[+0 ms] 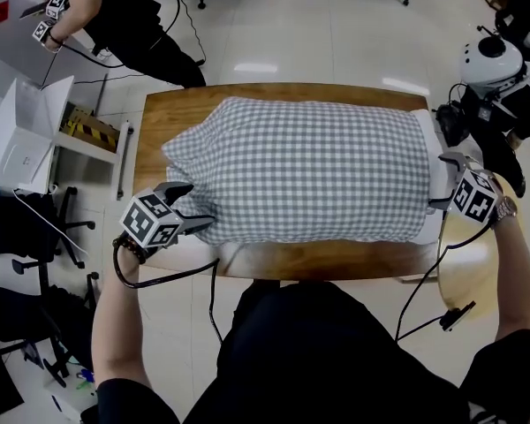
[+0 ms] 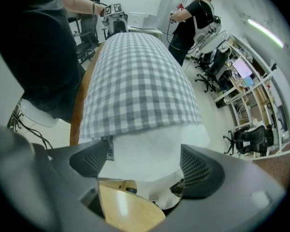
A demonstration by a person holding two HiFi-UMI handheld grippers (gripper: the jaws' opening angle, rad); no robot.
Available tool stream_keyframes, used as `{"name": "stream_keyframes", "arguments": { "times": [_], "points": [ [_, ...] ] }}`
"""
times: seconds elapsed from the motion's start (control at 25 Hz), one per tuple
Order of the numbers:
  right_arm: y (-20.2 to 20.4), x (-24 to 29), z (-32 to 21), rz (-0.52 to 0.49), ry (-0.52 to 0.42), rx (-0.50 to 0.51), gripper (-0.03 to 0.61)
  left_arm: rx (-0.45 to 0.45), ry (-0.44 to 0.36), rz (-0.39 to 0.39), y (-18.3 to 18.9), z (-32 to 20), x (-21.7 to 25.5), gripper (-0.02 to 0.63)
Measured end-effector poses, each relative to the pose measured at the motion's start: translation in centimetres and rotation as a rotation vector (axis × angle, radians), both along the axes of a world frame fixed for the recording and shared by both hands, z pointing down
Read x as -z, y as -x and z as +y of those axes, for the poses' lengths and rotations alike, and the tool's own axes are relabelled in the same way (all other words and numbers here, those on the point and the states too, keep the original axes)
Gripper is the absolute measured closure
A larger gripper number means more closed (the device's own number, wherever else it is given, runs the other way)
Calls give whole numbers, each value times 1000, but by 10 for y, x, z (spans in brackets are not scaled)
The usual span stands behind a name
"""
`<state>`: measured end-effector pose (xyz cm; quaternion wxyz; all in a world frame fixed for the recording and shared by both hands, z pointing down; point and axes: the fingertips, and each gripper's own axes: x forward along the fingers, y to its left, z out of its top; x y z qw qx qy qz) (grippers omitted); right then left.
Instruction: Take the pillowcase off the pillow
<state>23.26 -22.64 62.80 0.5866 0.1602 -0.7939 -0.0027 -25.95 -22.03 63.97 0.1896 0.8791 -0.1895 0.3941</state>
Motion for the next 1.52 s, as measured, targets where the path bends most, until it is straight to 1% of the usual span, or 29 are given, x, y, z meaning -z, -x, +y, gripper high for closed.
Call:
{"name": "stream_keyframes", "arguments": {
  "times": [0.12, 0.2, 0.4, 0.6, 0.76, 0.92, 1.04, 1.16, 1.24, 1.4, 1.52],
  "points": [
    [-3, 2, 4, 4, -9, 22, 106, 48, -1, 24, -4, 10, 1, 215],
    [-4, 4, 5, 3, -15, 34, 106, 95, 5, 55, -6, 14, 3, 216],
    [-5, -1, 7, -19, -34, 72, 106, 245, 38, 178, -14, 28, 3, 221],
    [-4, -1, 7, -35, -64, 93, 104, 409, 49, 299, -17, 42, -2, 221],
    [-6, -4, 2, -49, -75, 102, 93, 580, 76, 395, -17, 48, -9, 222],
    [-9, -12, 0, -64, -76, 109, 83, 796, 106, 534, -8, 51, -16, 224],
    [-10, -17, 1, -91, -77, 111, 77, 929, 119, 630, -2, 54, -19, 235],
    [-10, -18, -2, -97, -70, 111, 77, 1061, 171, 707, 10, 55, -33, 234],
    [-8, -17, -4, -102, -63, 111, 77, 1130, 205, 747, 18, 56, -44, 235],
    [-4, -19, -4, -106, -55, 102, 75, 1284, 302, 857, 39, 58, -81, 233],
    [-4, -20, -3, -107, -47, 85, 74, 1382, 342, 926, 53, 55, -105, 233]
  ]
}}
